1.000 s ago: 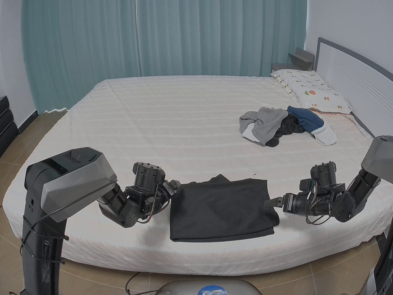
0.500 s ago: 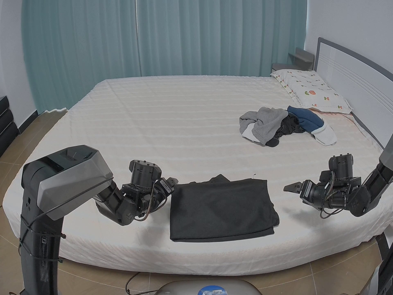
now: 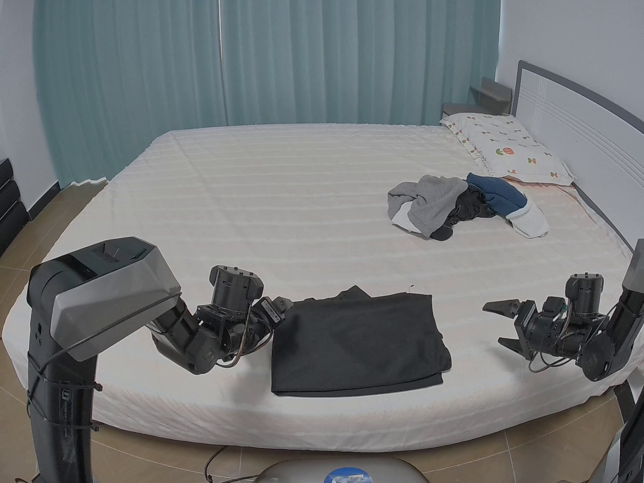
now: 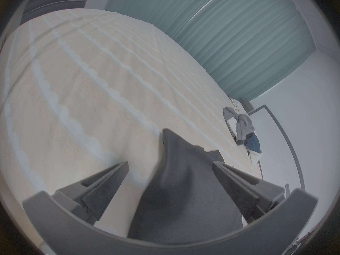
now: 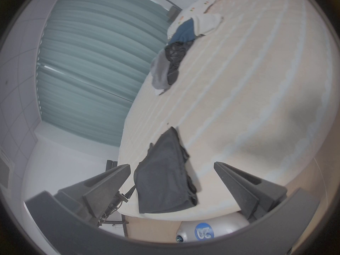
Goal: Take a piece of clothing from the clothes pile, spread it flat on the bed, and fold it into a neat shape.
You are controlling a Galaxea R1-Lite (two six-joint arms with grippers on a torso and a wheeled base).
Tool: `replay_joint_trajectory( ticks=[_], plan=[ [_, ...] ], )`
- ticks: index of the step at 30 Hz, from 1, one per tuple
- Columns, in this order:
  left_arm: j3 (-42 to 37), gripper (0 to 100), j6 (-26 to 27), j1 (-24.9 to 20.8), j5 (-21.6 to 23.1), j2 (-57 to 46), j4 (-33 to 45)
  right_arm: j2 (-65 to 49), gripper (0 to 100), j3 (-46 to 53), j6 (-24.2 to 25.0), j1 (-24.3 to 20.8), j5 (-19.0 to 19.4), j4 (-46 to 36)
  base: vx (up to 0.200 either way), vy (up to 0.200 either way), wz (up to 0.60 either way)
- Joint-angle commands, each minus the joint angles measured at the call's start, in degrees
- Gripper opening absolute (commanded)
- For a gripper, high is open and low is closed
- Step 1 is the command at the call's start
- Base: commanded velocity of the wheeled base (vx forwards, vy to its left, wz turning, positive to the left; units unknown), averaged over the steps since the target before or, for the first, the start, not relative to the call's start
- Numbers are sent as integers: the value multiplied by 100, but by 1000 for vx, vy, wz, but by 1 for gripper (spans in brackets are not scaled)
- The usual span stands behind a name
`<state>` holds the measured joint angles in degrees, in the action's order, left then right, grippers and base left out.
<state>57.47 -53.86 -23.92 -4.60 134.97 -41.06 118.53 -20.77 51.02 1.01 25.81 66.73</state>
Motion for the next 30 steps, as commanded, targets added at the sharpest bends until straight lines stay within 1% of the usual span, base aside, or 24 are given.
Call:
replay_joint_trajectory(
  ticks=[1,3,4,5,6,7,11,12,13,14,16,20,23,26,30],
  plan=[
    [-148,100,235,63,3,-156,10,425,100,117,40,22,30,121,0,0,0],
    [-192,100,385,107,3,-156,10,452,100,126,84,13,30,138,0,0,0],
    [-280,100,596,195,-6,-156,1,478,100,144,145,-22,56,147,0,0,0],
    [-289,100,622,203,-6,-156,1,487,100,144,154,-40,56,147,0,0,0],
    [-403,100,974,388,29,-217,1,557,100,144,251,-180,82,182,0,0,0],
    [-500,100,1097,476,108,-244,-25,601,100,152,277,-233,82,226,0,0,0],
    [-781,100,1202,520,732,-279,-60,786,100,188,268,-418,56,402,0,0,0],
    [-781,100,1202,520,750,-279,-60,795,100,188,268,-426,56,420,0,0,0],
    [-781,100,1211,537,925,-244,-60,856,100,223,268,-462,47,604,0,0,0],
    [-781,100,1211,537,934,-244,-60,865,100,232,268,-462,47,613,0,0,0],
    [-790,100,1255,555,1154,-217,-104,944,100,302,277,-470,47,859,0,0,0],
    [-913,100,1466,678,1839,-208,-552,1014,100,302,304,-558,47,1026,0,0,0],
    [-948,100,1501,669,1901,-182,-763,1023,100,302,312,-611,47,1035,0,0,0],
    [-913,100,1519,643,1927,-112,-781,1023,100,293,312,-611,47,1035,0,0,0],
    [-763,100,1703,616,1919,82,-790,1023,100,276,312,-611,38,1035,0,0,0]
  ],
)
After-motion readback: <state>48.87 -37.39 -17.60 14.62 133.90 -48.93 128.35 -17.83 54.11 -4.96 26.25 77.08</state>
